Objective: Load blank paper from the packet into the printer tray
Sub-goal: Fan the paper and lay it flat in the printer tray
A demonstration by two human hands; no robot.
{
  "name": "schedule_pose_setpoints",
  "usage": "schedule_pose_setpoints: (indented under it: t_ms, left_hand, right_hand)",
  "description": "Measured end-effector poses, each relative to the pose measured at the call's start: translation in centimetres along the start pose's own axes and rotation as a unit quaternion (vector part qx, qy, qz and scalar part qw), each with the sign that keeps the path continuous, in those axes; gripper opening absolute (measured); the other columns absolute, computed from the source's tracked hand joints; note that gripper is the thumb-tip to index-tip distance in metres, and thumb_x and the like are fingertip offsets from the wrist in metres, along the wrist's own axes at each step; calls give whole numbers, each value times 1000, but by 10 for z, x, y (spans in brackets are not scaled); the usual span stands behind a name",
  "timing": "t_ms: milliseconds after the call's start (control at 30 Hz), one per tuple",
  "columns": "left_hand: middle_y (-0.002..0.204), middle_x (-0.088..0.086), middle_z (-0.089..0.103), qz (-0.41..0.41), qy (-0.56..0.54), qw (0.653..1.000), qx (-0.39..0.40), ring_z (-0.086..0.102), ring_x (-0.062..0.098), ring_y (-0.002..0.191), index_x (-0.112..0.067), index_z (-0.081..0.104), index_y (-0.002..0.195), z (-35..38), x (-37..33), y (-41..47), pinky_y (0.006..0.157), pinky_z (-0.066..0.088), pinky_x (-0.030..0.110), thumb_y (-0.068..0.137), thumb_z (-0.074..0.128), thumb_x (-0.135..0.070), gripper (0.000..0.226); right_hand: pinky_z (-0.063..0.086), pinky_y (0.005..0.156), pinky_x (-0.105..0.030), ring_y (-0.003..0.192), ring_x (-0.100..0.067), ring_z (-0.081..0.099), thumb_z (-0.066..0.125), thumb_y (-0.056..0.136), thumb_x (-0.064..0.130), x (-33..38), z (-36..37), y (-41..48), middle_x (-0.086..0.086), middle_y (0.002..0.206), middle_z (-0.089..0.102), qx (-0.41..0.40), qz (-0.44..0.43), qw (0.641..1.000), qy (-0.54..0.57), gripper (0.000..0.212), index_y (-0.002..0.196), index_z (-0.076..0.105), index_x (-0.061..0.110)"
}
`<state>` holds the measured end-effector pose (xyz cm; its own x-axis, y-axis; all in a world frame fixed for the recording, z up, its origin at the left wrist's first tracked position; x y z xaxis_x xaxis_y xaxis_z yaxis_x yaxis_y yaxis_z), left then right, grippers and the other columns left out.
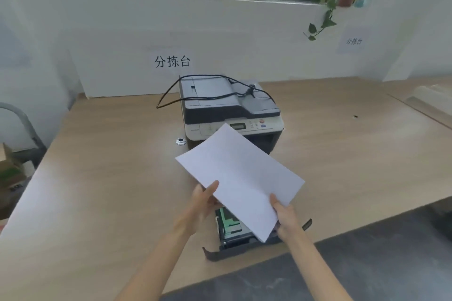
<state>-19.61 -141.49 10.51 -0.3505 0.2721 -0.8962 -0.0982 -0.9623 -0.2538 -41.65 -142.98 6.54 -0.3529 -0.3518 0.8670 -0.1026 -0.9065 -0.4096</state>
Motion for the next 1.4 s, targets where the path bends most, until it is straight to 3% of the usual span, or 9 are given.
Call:
schedule_pose_setpoints:
  t_ms: [133,233,400,533,633,733,1000,1267,1400]
  left_hand:
    - [107,3,68,24,-7,980,-197,65,26,101,-17,55,106,27,18,3,93,52,48,93,56,-15,13]
    - [109,8,63,29,20,966,-256,61,31,105,-16,53,100,25,18,12,93,51,47,95,51,-8,10]
    - [115,14,64,-22,-5,977,-213,62,36,103,-7,55,115,3,21,38,86,52,48,93,54,-6,22]
    - [120,18,65,-96,0,988,-120,66,35,100,-6,50,127,2,32,63,77,57,44,92,57,-7,36]
    - [124,19,63,-136,9,984,-114,67,31,95,-3,48,129,9,44,83,69,58,36,92,57,-7,38]
    - [126,18,61,-168,54,971,-162,65,33,102,-4,46,132,14,61,97,83,56,46,93,56,-15,41]
    - [127,22,59,-211,66,948,-229,61,35,107,0,47,130,16,93,119,98,49,47,98,39,-7,33]
    - [122,20,60,-213,86,934,-273,64,32,84,-5,44,133,18,104,145,61,54,34,94,39,5,41]
    - [123,21,60,-201,96,924,-311,63,36,95,-6,43,134,16,117,151,82,54,43,93,35,8,44]
  right_hand:
    - [51,88,-48,111,-35,60,60,90,19,-8,-7,-1,-14,122,64,26,29,999,-9,37,124,56,4]
    - [57,82,-43,110,-29,64,65,84,29,5,-17,7,-11,122,67,113,55,991,-43,46,125,55,9]
    - [57,67,-31,93,-18,69,43,91,55,41,-49,50,-6,116,69,238,137,961,17,59,133,52,14]
    - [56,80,-30,108,-23,66,41,98,42,52,-47,87,-5,120,69,279,158,935,-153,43,127,58,14]
    - [57,75,-35,97,-28,70,49,96,17,44,-43,112,-12,110,73,246,157,921,-256,33,124,56,1]
    - [56,79,-41,92,-32,68,44,96,5,32,-48,125,-18,112,68,210,153,909,-325,29,121,55,-4]
    - [56,59,-28,83,-21,69,43,98,7,19,-64,143,-7,99,70,161,182,926,-288,19,105,60,11]
    - [54,60,-30,80,-19,67,45,98,12,-9,-64,184,-2,91,68,99,199,932,-285,21,115,58,10]
    - [52,56,-22,80,-14,66,43,99,12,-25,-61,194,2,92,67,106,187,930,-297,25,119,57,10]
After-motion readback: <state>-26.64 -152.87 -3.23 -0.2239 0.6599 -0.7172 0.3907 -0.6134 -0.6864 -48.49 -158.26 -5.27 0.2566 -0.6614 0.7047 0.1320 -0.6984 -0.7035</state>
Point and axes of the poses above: each hand's wrist, its own y-axis towards the middle knuckle, its own z-axis out of the palm, x = y × z, the point moved 3 cm from there along y, towards the middle knuckle
